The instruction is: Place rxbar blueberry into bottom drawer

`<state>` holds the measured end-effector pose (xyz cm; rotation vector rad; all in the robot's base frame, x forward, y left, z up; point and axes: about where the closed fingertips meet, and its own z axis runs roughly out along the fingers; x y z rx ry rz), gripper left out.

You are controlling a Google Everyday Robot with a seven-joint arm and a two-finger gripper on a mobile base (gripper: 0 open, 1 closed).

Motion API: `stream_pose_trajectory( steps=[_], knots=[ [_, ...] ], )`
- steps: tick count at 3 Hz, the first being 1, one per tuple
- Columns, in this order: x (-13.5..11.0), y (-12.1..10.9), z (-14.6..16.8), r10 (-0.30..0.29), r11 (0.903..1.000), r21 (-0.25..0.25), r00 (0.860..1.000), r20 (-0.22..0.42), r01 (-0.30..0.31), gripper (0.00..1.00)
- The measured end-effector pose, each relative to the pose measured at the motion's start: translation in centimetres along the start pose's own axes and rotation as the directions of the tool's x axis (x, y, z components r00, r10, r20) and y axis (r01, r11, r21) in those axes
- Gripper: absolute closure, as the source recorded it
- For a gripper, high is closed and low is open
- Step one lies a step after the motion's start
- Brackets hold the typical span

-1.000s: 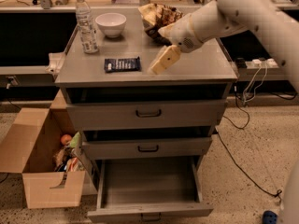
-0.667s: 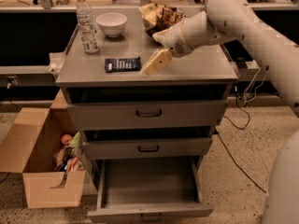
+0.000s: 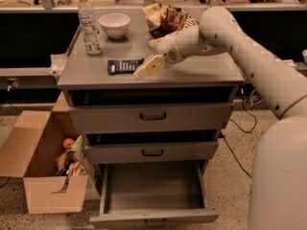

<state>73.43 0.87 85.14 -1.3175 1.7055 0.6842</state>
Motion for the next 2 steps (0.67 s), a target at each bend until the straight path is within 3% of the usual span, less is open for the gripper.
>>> stream_pose_trajectory(
  steps=[2],
  knots=[
    [-0.1, -1.5, 3.0, 0.051, 0.9985, -0.025, 0.998, 0.036, -0.05, 0.0]
  ],
)
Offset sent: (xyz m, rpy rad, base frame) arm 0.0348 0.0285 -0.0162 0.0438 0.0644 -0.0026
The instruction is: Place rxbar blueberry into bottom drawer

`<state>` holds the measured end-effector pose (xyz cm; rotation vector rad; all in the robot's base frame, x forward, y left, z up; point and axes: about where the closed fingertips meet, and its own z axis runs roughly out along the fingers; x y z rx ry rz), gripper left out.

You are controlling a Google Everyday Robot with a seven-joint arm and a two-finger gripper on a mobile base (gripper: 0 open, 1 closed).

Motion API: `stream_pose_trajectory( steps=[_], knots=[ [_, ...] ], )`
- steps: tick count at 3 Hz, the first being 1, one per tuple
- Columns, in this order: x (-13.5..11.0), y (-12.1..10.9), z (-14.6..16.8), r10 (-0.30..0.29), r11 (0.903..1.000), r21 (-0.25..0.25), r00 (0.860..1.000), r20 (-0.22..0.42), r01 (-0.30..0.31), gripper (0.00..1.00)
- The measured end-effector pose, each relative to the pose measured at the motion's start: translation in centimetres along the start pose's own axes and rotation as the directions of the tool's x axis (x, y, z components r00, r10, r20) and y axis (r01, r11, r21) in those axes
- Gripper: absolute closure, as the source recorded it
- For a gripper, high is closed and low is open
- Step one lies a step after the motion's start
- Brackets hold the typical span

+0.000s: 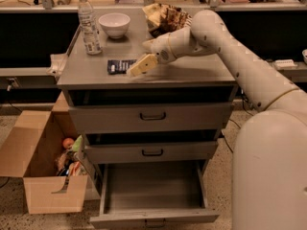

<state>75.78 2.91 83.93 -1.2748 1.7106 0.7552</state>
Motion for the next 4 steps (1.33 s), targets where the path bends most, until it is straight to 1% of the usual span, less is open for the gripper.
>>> stream_pose_trajectory(
  steps=[1, 2, 3, 4],
  knots=[
    [-0.1, 0.1, 1.2, 0.003, 0.9999, -0.011, 1.0, -0.025, -0.003, 0.18],
    [0.0, 0.8, 2.7, 0.004, 0.9993, -0.037, 0.998, -0.058, -0.006, 0.49],
    [-0.2, 0.8, 2.5, 0.004, 0.9993, -0.037, 0.998, -0.058, -0.006, 0.72],
    [-4.7, 2.4, -1.5, -0.116, 0.9928, 0.028, 0.993, -0.02, 0.116, 1.0]
  ],
)
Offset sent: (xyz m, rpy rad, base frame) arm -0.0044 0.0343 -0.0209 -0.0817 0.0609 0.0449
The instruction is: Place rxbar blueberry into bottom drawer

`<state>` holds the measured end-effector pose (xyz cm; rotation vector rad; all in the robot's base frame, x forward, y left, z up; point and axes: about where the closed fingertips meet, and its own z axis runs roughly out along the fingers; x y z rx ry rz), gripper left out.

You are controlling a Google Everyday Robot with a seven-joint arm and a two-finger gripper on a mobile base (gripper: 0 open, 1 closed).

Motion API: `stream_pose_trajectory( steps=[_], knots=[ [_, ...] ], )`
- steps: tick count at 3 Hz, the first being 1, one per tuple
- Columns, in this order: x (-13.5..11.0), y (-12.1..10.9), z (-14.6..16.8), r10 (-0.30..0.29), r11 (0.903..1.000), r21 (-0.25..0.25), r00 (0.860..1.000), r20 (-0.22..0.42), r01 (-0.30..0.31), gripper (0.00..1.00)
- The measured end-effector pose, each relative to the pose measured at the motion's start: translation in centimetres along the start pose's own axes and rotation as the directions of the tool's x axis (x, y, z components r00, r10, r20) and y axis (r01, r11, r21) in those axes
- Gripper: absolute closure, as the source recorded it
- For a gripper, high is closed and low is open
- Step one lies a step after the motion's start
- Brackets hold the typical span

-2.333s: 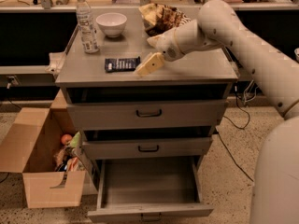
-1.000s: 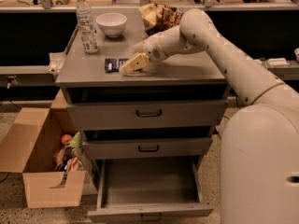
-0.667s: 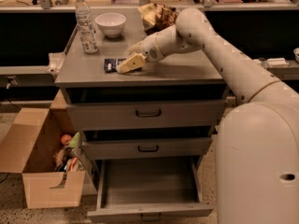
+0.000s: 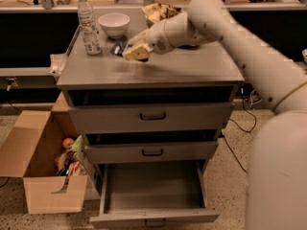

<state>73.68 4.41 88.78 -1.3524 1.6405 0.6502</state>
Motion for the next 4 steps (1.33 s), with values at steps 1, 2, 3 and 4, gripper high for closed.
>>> stream_pose_trajectory(
  steps=[1, 2, 3, 4],
  knots=[
    [-4.3, 1.4, -5.0, -0.097, 0.9916, 0.091, 0.994, 0.044, 0.092, 1.0],
    [-7.0, 4.0, -11.2, -0.155, 0.9733, 0.183, 0.985, 0.08, 0.138, 1.0],
    [-7.0, 4.0, -11.2, -0.155, 0.9734, 0.182, 0.985, 0.08, 0.139, 1.0],
    [-3.8, 7.8, -11.4, -0.199, 0.9715, 0.138, 0.979, 0.037, 0.193, 1.0]
  ],
)
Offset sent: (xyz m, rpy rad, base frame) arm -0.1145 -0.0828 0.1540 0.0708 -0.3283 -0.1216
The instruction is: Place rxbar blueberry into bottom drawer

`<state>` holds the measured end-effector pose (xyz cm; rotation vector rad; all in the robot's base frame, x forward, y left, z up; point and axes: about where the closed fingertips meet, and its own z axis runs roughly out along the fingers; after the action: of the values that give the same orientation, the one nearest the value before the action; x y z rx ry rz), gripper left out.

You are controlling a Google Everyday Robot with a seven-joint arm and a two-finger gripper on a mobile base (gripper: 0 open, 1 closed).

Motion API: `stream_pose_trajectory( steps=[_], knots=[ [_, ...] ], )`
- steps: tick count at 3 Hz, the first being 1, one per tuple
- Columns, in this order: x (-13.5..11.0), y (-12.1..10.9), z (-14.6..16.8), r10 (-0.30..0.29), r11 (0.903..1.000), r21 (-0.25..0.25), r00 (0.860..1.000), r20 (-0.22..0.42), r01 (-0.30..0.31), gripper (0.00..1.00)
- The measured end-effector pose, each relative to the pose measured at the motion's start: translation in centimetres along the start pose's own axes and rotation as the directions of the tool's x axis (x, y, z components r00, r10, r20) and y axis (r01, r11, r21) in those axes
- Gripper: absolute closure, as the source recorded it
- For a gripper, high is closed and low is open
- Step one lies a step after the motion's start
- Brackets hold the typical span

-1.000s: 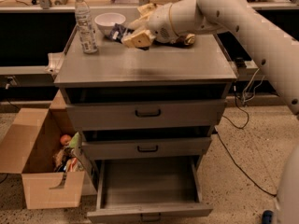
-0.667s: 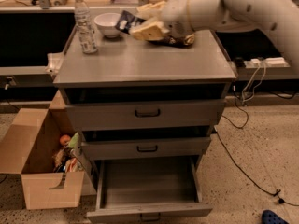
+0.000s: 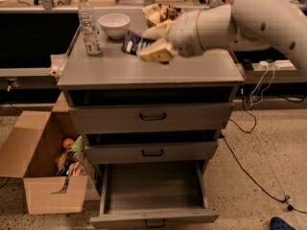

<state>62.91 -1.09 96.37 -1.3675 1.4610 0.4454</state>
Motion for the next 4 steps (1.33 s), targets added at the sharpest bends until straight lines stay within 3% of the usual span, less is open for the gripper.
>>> stream_pose_trajectory(
  steps=[1, 2, 3, 4],
  knots=[
    [3.6, 5.2, -1.4, -0.042, 0.9975, -0.059, 0.998, -0.053, 0.038, 1.0],
    [9.7, 9.3, -2.6, -0.017, 0.9974, -0.072, 0.99, -0.14, 0.007, 1.0],
    [11.1, 10.9, -2.3, -0.002, 0.9955, -0.094, 0.987, -0.158, -0.013, 1.0],
    [11.0, 11.0, -2.2, -0.008, 0.9956, -0.093, 0.986, -0.169, -0.008, 1.0]
  ],
)
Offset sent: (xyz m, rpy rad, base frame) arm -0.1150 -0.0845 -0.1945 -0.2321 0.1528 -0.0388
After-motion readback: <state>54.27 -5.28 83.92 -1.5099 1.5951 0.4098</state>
